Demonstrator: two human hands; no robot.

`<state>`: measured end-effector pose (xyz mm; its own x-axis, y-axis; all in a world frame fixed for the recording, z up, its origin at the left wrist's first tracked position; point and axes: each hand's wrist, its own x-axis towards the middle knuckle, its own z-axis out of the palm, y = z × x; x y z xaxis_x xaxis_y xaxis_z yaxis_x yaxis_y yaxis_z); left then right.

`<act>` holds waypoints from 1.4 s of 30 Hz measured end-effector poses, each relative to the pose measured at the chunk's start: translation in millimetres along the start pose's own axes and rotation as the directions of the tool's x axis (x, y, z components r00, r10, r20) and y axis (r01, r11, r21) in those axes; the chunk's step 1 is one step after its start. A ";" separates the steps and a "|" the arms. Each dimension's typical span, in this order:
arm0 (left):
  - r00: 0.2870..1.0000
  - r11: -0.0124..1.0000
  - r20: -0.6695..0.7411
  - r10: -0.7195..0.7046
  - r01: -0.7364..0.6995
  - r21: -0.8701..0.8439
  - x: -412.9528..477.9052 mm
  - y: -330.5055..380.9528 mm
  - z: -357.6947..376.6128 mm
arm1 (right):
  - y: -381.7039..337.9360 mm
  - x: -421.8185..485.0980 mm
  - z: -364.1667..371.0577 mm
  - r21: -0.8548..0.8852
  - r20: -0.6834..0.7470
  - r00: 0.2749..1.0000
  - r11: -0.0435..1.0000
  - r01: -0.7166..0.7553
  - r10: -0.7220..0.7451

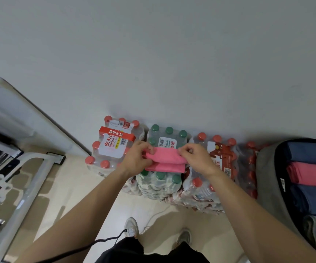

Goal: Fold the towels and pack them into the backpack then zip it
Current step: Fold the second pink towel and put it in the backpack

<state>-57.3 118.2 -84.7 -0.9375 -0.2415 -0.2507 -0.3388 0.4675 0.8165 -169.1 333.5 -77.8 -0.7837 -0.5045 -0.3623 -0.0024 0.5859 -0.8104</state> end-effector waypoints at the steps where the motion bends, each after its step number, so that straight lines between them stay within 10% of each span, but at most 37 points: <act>1: 1.000 1.000 0.011 0.019 -0.019 0.022 -2.8 -1.6 2.1 | 1.3 -1.1 2.4 -0.053 -0.027 0.999 0.998 0.034 -0.035; 13: 0.992 0.941 0.023 0.121 -0.122 0.316 -13.6 -13.8 16.9 | 7.9 -17.2 26.2 -0.720 0.027 0.961 0.661 0.211 -0.276; 19: 0.926 0.760 -0.311 0.213 0.043 0.649 1.4 11.8 37.7 | 10.6 -24.5 44.5 -0.718 0.037 0.965 0.664 0.207 -0.260; 42: 0.970 0.809 -0.184 0.161 -0.023 0.588 27.8 -35.3 69.2 | 34.9 20.4 62.5 -0.794 -0.125 0.975 0.607 0.014 -0.186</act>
<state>-76.9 153.8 -156.5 -0.9489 -0.3152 -0.0165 -0.2997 0.8834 0.3604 -146.4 304.0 -142.2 -0.8407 -0.5218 -0.1449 -0.5063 0.8523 -0.1316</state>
